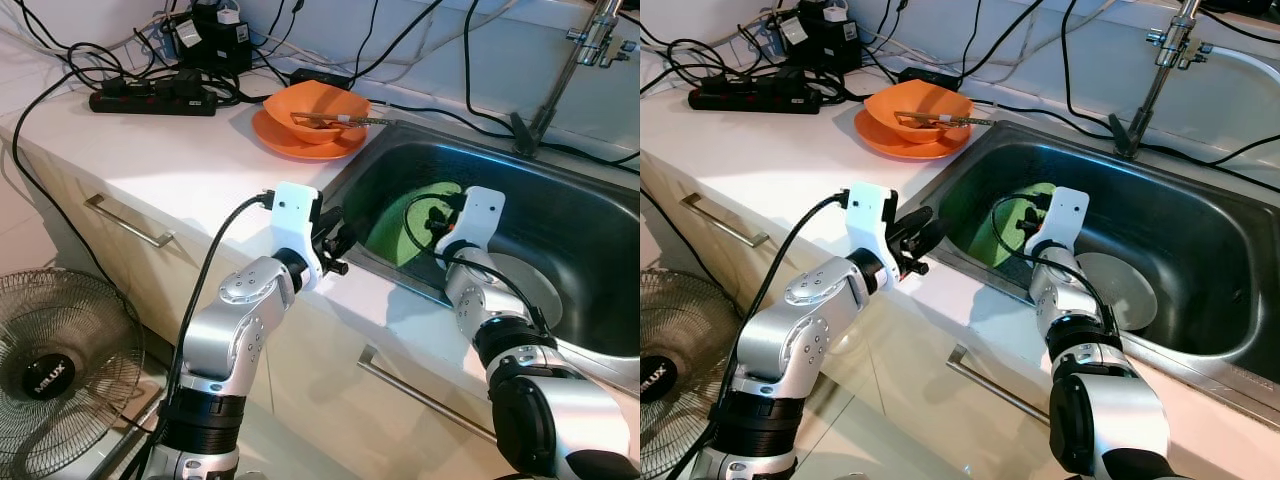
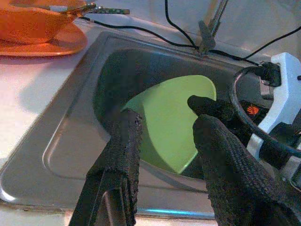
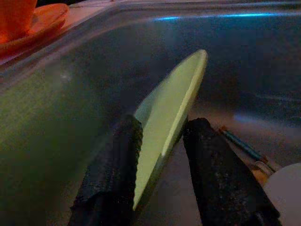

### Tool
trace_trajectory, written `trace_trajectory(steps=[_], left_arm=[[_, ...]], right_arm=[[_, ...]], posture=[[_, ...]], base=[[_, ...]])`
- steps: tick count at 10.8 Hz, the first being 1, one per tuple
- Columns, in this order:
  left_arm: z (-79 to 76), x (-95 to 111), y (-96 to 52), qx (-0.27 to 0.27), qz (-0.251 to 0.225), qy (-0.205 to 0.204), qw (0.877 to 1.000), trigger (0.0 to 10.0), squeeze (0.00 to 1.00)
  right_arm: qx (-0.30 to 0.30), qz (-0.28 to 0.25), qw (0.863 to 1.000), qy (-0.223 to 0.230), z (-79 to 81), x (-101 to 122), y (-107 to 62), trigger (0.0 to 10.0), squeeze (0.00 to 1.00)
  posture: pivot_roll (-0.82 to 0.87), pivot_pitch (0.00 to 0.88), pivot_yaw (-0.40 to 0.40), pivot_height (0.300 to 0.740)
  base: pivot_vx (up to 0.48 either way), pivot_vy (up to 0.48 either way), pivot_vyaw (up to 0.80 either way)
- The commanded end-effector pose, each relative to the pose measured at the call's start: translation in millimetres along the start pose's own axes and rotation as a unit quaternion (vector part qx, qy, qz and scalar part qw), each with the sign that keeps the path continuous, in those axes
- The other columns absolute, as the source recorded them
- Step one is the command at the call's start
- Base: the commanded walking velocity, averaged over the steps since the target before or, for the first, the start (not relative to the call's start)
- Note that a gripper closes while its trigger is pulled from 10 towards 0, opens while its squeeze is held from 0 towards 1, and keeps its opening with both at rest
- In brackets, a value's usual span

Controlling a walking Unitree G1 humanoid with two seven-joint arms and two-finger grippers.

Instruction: Kitchen organization

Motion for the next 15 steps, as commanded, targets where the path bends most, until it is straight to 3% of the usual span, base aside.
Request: trace_trajectory(steps=[1, 3, 4, 5, 6, 7, 10, 14, 15], left_arm=[[-1.0, 1, 0.1, 0.0, 0.001, -0.001, 1.0, 10.0, 0.0], [-0.6, 0, 0.4, 0.0, 0.003, -0.001, 1.0, 10.0, 0.0], [-0.8, 0, 0.6, 0.0, 0.004, -0.002, 1.0, 10.0, 0.0], [-1.1, -1, 0.9, 0.0, 0.006, -0.003, 1.0, 10.0, 0.0], [-1.3, -1, 0.9, 0.0, 0.006, -0.003, 1.0, 10.0, 0.0], [-1.4, -2, 1.2, 0.0, 0.006, -0.004, 1.0, 10.0, 0.0], [-1.4, -3, 1.6, 0.0, 0.008, -0.007, 1.0, 10.0, 0.0], [0.3, -5, 0.6, 0.001, 0.012, -0.003, 1.0, 10.0, 0.0], [0.1, -5, 0.7, 0.0, 0.013, -0.002, 1.0, 10.0, 0.0]], right_arm=[[0.008, 0.001, 1.0, -0.015, 4.6, 3, 1.0, 10.0, 0.0], [0.003, -0.01, 1.0, -0.03, 2.8, 7, 1.6, 10.0, 0.0], [0.001, -0.016, 0.999, -0.041, 1.8, 10, 1.8, 10.0, 0.81], [-0.001, -0.024, 0.998, -0.057, 1.5, 13, 2.0, 10.0, 1.0], [-0.003, -0.029, 0.997, -0.072, 1.3, 16, 2.2, 10.0, 0.75], [-0.002, -0.036, 0.996, -0.086, 1.6, 20, 2.7, 10.0, 0.0], [-0.002, -0.034, 0.995, -0.093, 1.5, 24, 3.9, 10.0, 0.0], [-0.043, -0.091, 0.979, -0.177, -7.1, 45, 2.7, 10.0, 0.0], [-0.048, -0.096, 0.978, -0.181, -8.2, 47, 2.4, 10.0, 0.0]], posture=[[0.27, 0.027, -0.054, 0.74], [0.27, 0.03, -0.054, 0.74], [0.27, 0.032, -0.055, 0.74], [0.27, 0.033, -0.054, 0.74], [0.26, 0.034, -0.054, 0.74], [0.26, 0.034, -0.055, 0.74], [0.26, 0.033, -0.057, 0.74], [0.26, 0.024, -0.05, 0.74], [0.26, 0.023, -0.049, 0.74]], base=[[0.0, 0.0, 0.0], [0.0, 0.0, 0.0], [0.0, 0.0, 0.0], [0.0, 0.0, 0.0], [0.0, 0.0, 0.0], [0.0, 0.0, 0.0], [0.0, 0.0, 0.0], [0.0, 0.0, 0.0], [0.0, 0.0, 0.0]])
Point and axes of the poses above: a point about 5 cm out from each wrist's last joint towards the gripper, its own y axis pointing out of the wrist towards the gripper, its own x axis along the axis of the wrist's last joint, z = x × y, the point moved 3 cm from there along y, pointing out of the wrist towards the gripper, and after that the axes turned 8 degrees about -y, right-handed, at the moved point
